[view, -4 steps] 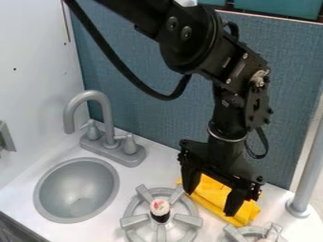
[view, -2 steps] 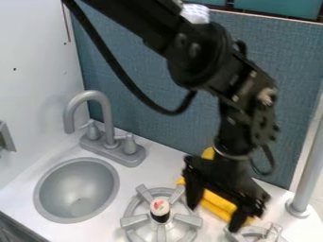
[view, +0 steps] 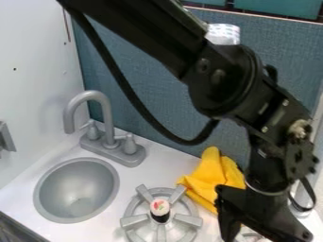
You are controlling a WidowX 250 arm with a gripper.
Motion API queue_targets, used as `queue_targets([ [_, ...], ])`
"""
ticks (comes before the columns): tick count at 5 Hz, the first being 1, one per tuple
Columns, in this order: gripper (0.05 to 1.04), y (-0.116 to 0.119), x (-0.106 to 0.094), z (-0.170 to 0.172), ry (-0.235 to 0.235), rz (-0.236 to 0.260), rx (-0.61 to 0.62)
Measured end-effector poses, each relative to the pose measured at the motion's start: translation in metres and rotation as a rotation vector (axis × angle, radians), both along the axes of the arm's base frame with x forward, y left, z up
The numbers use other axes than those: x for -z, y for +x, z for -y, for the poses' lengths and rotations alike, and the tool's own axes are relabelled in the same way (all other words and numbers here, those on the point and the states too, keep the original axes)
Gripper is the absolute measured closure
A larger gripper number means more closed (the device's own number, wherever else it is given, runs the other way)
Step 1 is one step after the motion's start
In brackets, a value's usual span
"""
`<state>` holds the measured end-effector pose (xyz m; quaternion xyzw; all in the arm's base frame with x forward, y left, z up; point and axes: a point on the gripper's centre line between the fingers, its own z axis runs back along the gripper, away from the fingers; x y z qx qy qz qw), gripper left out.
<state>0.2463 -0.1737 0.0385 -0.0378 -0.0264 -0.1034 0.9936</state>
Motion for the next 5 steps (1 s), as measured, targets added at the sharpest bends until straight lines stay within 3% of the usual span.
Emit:
queue_targets([
  [2,0.076,-0.012,0.020,0.002,0.065,-0.120,-0.023],
  [4,0.076,-0.017,0.021,-0.003,0.102,-0.150,-0.056],
  [5,0.076,-0.021,0.033,-0.005,0.120,-0.186,-0.059],
])
